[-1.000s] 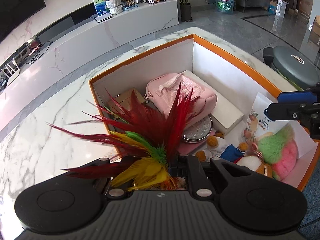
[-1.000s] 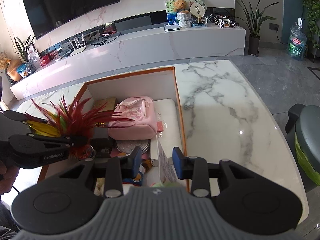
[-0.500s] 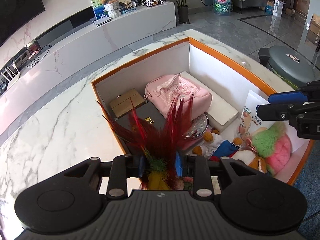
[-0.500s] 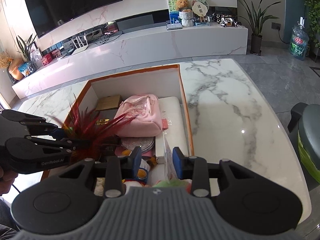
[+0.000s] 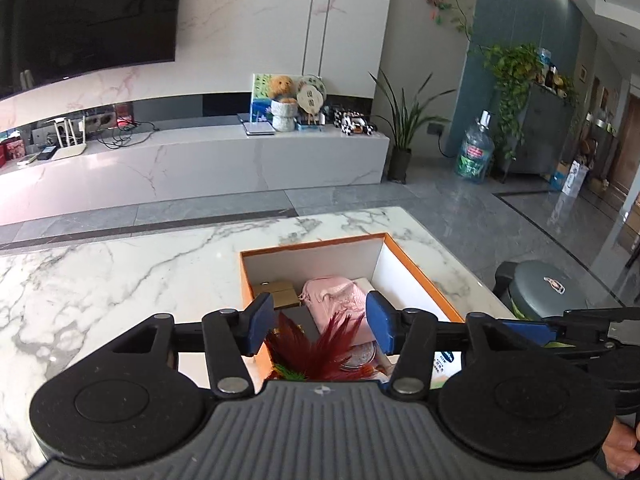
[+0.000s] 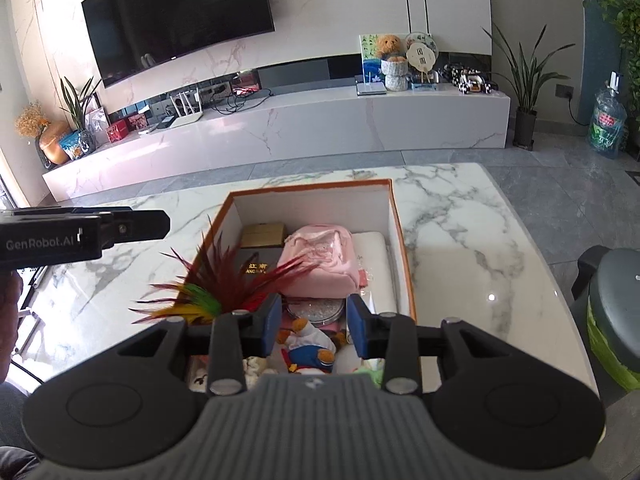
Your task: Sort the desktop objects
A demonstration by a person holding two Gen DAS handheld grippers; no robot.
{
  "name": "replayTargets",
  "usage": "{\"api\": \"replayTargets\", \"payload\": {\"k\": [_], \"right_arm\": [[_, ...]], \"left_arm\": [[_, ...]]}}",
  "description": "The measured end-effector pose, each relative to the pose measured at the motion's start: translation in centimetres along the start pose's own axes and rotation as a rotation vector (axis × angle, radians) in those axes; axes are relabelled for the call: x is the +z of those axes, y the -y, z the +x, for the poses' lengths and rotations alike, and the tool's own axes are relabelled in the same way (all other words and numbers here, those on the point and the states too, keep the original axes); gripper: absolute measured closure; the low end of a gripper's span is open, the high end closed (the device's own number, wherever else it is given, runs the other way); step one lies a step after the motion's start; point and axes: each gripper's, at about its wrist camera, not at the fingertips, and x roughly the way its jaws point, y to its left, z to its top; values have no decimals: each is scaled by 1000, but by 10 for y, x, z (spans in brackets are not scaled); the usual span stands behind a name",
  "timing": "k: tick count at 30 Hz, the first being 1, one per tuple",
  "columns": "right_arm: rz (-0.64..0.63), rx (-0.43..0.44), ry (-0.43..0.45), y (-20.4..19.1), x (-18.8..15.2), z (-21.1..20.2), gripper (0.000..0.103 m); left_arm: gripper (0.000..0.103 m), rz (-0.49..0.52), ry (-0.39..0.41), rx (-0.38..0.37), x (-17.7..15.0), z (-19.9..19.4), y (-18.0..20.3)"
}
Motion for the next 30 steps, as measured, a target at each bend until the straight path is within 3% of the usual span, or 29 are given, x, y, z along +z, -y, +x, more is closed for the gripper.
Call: {"api": "replayTargets", "payload": {"k": [5,7,15,25,30], "right_arm": [[12,-8,42,-13,-2,-24,60],[42,1,60,-15,-6,-30,58],[-30,-80,49,-30,-38,-29,56],[-27,-112,-48,-25,-69,-16,55],[-37,-104,-81,-27,-79,-16,45]], "left_arm": [[20,-90,67,61,-12,-19,0],[15,-88,55,73,-18,-19,2],[15,-91,-139,54,-55,-9,8],[15,-110,-209,75,-85,-11,21],[15,-124,-242,92,-90,-11,22]]}}
